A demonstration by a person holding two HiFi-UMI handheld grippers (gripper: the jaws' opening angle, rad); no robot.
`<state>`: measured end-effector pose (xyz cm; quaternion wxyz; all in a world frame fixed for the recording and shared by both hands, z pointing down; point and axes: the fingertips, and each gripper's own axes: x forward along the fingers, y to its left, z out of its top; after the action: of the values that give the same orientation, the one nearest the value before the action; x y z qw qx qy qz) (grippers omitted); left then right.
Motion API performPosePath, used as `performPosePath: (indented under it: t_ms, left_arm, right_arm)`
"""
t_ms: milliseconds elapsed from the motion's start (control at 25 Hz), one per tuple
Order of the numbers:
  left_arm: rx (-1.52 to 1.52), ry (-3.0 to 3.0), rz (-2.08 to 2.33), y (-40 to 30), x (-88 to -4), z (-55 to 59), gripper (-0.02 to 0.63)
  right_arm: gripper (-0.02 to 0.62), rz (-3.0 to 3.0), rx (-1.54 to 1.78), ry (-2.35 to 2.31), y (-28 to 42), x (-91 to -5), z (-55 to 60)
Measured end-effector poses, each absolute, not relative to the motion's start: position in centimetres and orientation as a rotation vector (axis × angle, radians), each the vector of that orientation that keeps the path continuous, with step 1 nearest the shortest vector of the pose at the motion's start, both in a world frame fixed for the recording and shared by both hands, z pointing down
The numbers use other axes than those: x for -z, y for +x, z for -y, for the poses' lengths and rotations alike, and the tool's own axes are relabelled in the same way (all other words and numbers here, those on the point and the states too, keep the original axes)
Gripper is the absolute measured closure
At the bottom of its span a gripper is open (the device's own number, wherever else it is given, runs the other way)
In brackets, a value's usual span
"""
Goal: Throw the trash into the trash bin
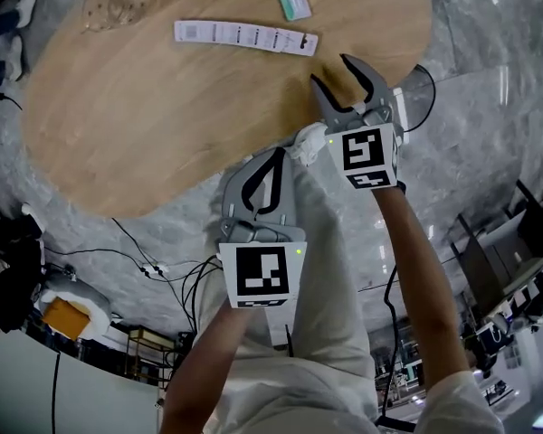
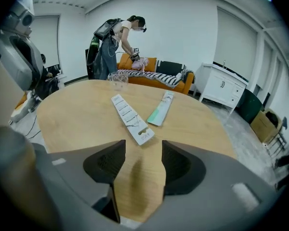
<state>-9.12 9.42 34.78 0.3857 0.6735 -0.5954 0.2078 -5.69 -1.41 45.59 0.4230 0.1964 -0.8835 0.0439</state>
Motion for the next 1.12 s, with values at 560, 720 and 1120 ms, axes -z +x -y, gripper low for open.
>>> performPosePath:
  t_ms: [560,720,1120]
  left_arm:
    - [-0.508,1.661,1.500,-16.8,-35.8,-13.7,0.606]
    - [-0.505,1.647,1.502,-17.2,-36.1,-14.5,0.606]
    - [-0.543,1.739,1.470,-14.4,-35.0,-15.1,0.606]
  right_arm:
    - [0.342,2.102,0.029,0.315,-11.7,-48.7,2.2]
    - [0.374,2.111,0.016,0.290,-12.2,-48.9,1.2]
    - [0.394,2.185,-0.063,0.366,-11.2,-46.3,-1.7]
